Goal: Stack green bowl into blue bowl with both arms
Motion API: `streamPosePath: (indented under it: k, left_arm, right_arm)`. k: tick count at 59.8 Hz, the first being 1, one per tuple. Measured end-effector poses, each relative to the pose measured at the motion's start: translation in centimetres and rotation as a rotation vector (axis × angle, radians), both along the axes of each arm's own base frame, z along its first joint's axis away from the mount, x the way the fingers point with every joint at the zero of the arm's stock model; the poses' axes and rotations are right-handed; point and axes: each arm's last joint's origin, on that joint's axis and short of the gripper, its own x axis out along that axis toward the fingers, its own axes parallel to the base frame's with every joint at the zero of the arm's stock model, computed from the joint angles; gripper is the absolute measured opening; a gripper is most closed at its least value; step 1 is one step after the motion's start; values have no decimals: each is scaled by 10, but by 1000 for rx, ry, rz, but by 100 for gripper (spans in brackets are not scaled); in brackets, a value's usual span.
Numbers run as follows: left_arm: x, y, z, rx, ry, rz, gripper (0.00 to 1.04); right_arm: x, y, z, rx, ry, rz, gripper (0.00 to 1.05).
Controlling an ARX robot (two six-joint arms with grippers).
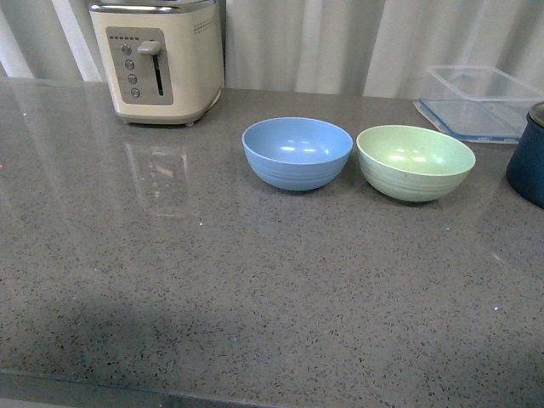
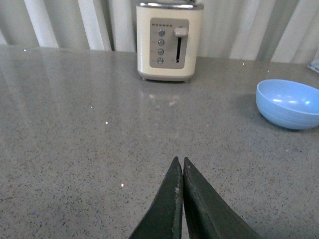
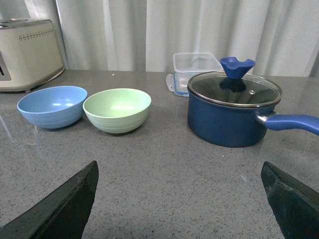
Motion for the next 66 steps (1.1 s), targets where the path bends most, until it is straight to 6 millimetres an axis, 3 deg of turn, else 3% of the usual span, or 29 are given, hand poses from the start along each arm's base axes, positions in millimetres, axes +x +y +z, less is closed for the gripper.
streamPosePath:
  k: [66]
  left_arm:
    - [-39,0,7,0,-22,0,4]
  right_arm:
    - [0,0,0,0,0,0,95]
